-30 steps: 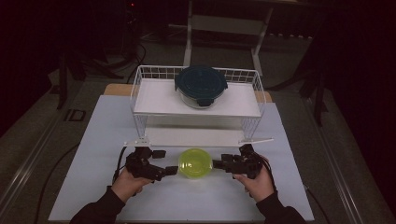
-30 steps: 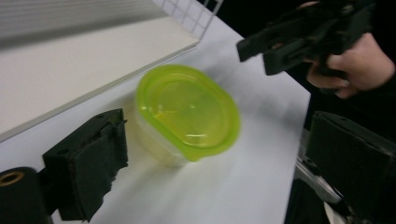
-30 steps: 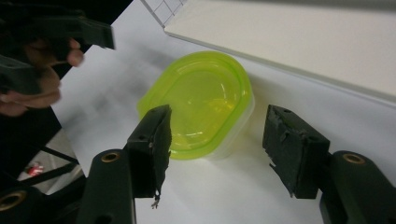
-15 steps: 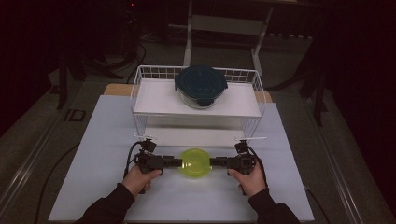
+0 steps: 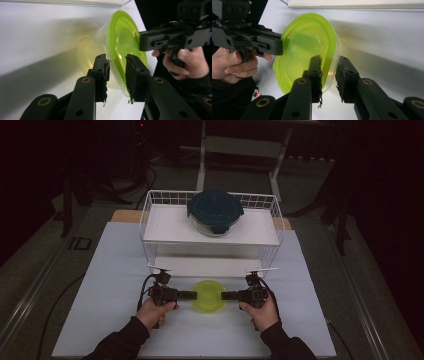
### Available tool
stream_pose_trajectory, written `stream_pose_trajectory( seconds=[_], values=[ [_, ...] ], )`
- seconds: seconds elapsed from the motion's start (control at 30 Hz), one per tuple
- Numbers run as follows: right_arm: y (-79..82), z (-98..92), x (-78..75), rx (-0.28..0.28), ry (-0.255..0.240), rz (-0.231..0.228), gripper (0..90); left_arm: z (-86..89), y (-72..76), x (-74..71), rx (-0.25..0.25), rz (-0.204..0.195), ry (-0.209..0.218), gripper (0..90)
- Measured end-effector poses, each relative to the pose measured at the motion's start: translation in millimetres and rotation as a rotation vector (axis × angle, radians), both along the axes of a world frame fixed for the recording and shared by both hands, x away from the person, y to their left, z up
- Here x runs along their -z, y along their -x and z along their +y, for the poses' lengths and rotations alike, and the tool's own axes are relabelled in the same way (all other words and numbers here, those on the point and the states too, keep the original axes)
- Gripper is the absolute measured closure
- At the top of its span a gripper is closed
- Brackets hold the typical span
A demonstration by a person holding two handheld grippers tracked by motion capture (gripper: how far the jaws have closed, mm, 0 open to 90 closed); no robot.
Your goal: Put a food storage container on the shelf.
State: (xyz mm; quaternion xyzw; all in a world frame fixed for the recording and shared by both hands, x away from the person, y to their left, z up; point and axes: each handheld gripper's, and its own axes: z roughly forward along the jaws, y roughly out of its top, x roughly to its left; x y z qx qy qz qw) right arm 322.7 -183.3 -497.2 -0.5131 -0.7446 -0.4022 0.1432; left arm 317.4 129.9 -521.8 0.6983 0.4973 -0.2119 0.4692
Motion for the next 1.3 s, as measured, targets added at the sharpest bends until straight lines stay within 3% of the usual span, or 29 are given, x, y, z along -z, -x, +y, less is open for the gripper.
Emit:
stream_pose_trajectory(
  seconds=[0.43,0.6,0.7,0.8,1.3],
  values=[
    [8.7,2.7,-3.1,-0.036,-0.026,0.005,78.1,-0.1,9.2,-7.3,0.001,0.011,-0.042,76.1],
    [14.4,6.1,-7.7,-0.038,0.002,-0.021,79.3,0.4,15.1,-8.9,-0.008,0.009,-0.059,77.3],
    [17.8,8.6,-11.2,-0.046,0.019,-0.048,80.7,2.3,18.4,-8.1,-0.019,0.01,-0.044,79.1],
    [21.7,11.4,-14.5,-0.056,0.046,-0.076,81.4,2.3,21.4,-11.7,-0.021,-0.002,-0.063,80.6],
    [28.1,5.6,-46.6,-0.049,0.012,-0.126,81.3,2.0,22.3,-50.5,0.001,-0.071,-0.042,80.7]
  ],
)
